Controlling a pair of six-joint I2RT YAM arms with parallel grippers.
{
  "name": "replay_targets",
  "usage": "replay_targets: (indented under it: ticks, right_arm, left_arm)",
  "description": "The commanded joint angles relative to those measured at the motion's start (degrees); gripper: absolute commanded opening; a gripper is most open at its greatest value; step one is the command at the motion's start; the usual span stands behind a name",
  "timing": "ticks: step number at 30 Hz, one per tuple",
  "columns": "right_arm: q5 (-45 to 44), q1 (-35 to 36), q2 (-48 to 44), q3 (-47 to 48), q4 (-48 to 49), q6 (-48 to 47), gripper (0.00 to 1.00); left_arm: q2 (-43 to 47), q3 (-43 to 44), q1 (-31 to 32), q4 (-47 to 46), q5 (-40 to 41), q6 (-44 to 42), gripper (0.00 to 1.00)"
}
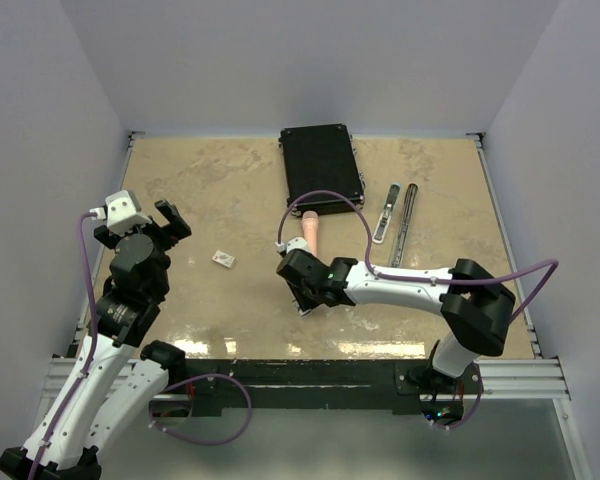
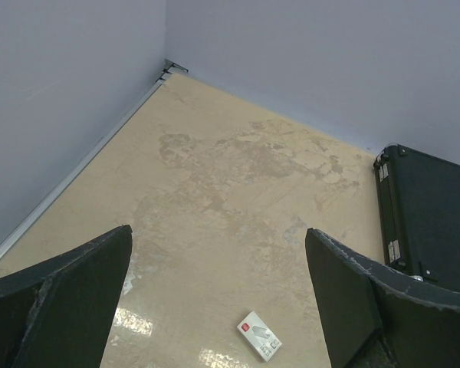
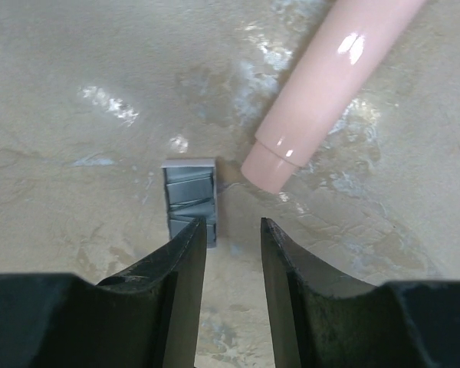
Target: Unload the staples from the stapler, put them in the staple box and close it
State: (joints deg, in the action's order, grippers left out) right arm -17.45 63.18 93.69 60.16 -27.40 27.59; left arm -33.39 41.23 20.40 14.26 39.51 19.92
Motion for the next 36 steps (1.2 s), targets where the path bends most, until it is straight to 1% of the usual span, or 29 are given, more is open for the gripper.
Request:
replay_targets:
  ticks: [1, 13, 22, 30, 36]
  right_arm:
    - [-2.94, -1.48, -1.58, -0.13, -1.96, 3.61, 0.38]
    - [-0.39, -1.74, 0.53, -2.15, 0.41, 4.66, 0.37]
    - [2.6, -1.74, 0.09, -3.47, 3.57, 5.1, 0.36]
    - [2.6, -1.74, 0.88, -3.73, 3.84, 5.27, 0.36]
    - [2.86, -1.74, -1.4, -2.86, 2.7, 5.54, 0.38]
  left_arm:
    - [0.08, -0.28, 0.34, -2.31, 1.1, -1.03, 1.0]
    - [0.08, -0.28, 0.25, -2.31, 1.27, -1.03, 1.0]
    - [-0.1, -0.28, 0.25, -2.48, 1.1, -1.03, 1.0]
    - [-0.01, -0.28, 0.25, -2.31, 1.19, -1.03, 1.0]
    - [-0.1, -0.28, 0.25, -2.4, 0.92, -1.03, 1.0]
